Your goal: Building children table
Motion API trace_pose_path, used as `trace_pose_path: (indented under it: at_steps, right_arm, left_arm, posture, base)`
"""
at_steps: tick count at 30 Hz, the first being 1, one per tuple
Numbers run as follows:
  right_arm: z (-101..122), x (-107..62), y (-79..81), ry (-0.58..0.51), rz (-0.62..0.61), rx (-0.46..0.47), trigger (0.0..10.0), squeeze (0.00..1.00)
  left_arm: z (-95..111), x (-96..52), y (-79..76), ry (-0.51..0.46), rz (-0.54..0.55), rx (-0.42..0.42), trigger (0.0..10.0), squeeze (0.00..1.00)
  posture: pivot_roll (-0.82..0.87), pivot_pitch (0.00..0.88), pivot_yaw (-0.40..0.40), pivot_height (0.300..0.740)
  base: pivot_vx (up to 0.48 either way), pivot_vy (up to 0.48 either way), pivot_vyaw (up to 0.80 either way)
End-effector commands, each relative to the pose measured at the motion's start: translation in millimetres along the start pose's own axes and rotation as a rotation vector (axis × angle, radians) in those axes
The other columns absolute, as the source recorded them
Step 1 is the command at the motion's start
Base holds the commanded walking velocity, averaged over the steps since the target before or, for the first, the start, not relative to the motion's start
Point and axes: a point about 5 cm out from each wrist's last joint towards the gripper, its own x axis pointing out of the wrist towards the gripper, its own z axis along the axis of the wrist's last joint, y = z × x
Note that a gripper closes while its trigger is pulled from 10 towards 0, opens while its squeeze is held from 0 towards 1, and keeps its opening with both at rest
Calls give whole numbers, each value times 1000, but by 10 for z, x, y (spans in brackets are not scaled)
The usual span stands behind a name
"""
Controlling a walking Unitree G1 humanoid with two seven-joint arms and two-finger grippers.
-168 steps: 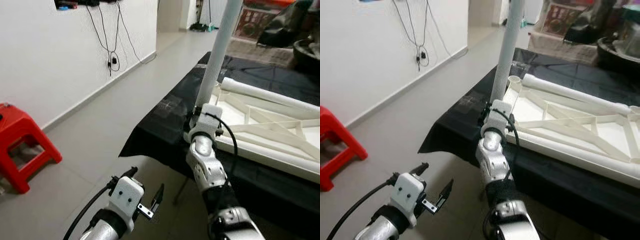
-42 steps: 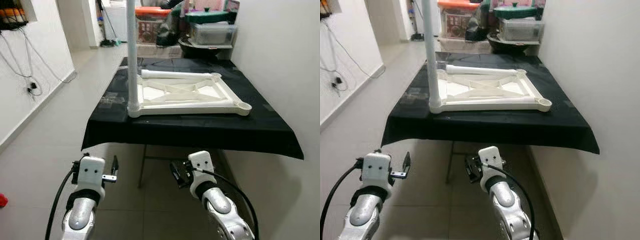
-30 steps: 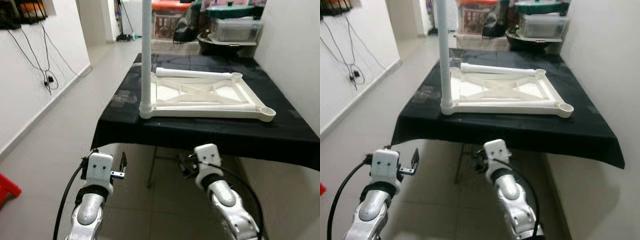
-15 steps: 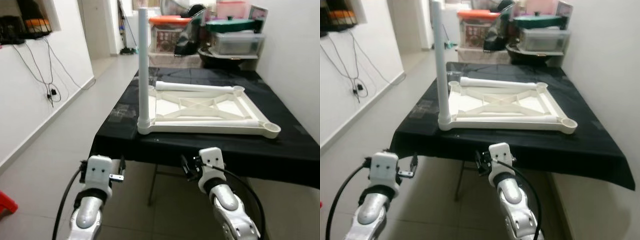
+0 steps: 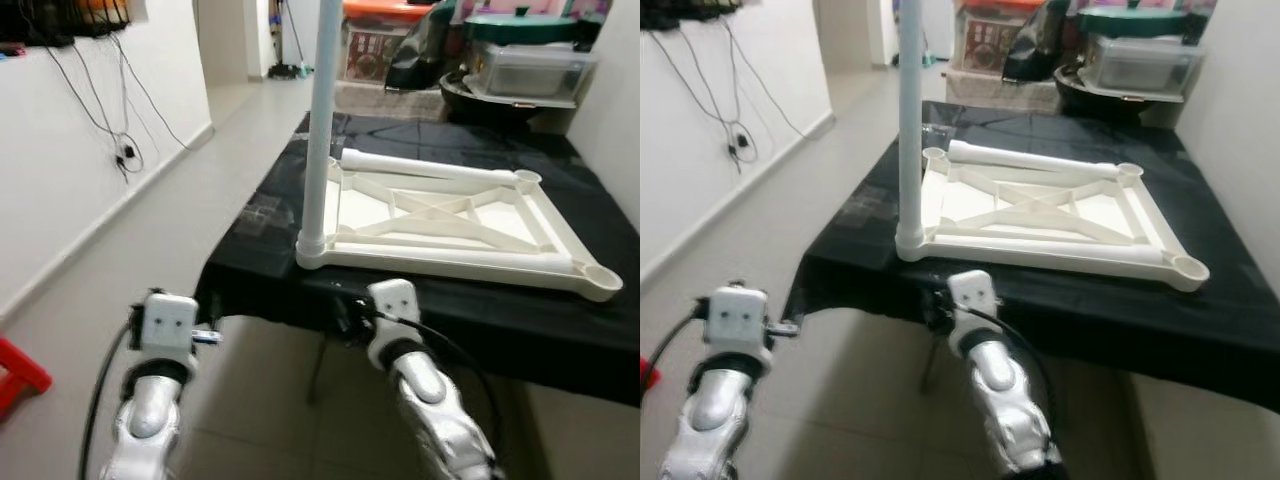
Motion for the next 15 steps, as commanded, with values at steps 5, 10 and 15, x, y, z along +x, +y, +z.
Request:
trace_pose_path:
  at_steps: [5, 10, 15]
  right_arm:
    - [24, 22, 78, -5, 19, 9, 10000, 0]
    - [27, 23, 74, -10, 12, 14, 10000, 0]
    - [20, 26, 79, -6, 9, 22, 10000, 0]
  left_arm:
    - [-17, -14, 76, 8, 20, 22, 10000, 0]
    - [-22, -18, 79, 10, 23, 22, 10000, 0]
    - [-26, -13, 83, 10, 20, 22, 10000, 0]
  posture:
    - [171, 0, -60, 740]
    - [171, 0, -59, 740]
    - [170, 0, -60, 740]
  base:
    - [307, 0, 0]
    - [122, 0, 0]
    - [305, 0, 0]
